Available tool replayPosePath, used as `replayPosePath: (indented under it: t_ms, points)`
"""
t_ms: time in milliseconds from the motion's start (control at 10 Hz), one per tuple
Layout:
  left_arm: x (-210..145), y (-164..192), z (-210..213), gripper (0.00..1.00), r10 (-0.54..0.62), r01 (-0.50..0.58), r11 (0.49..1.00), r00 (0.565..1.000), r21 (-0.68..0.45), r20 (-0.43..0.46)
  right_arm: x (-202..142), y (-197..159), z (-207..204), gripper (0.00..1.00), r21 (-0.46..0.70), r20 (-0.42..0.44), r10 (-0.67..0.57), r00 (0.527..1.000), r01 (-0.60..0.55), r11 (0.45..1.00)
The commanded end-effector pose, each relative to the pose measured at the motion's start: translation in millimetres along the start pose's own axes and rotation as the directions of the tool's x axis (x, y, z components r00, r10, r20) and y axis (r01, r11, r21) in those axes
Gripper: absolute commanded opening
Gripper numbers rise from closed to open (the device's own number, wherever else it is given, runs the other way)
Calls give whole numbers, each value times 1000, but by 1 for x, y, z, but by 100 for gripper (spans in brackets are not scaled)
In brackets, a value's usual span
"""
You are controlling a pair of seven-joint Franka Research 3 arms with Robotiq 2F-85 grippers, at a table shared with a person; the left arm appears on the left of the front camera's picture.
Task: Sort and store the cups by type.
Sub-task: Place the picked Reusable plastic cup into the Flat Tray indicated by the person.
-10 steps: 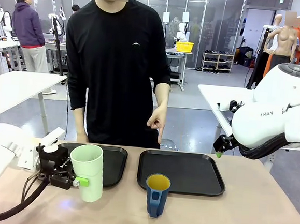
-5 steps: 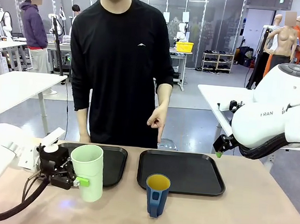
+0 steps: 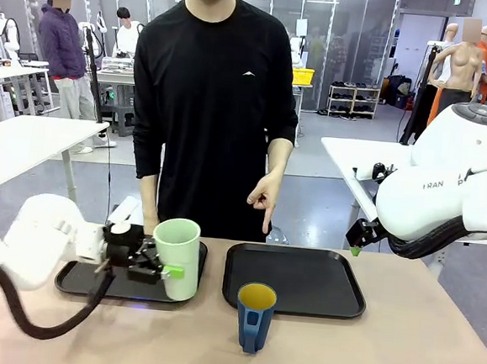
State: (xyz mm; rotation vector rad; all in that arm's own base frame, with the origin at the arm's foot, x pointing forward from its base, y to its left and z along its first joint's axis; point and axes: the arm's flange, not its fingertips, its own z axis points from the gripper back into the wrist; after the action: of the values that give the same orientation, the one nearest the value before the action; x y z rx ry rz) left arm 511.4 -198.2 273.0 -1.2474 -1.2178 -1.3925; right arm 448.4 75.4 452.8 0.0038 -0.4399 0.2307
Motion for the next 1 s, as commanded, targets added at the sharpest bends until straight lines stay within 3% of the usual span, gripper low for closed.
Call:
replayPosePath:
  t_ms: [0, 500, 900]
  points:
    - [-10, 31, -28, 87, -9, 8, 999, 1000, 32, 20, 0, -1, 0, 100, 0, 1, -3, 1000, 3, 1000]
    - [-16, 70, -102, 87, -29, 28, 995, 1000, 93, 5, 0, -1, 0, 100, 0, 1, -3, 1000, 3, 1000]
    - [-16, 84, -122, 87, -48, 45, 989, 999, 144, 14, 0, -1, 0, 100, 0, 1, -3, 1000, 3, 1000]
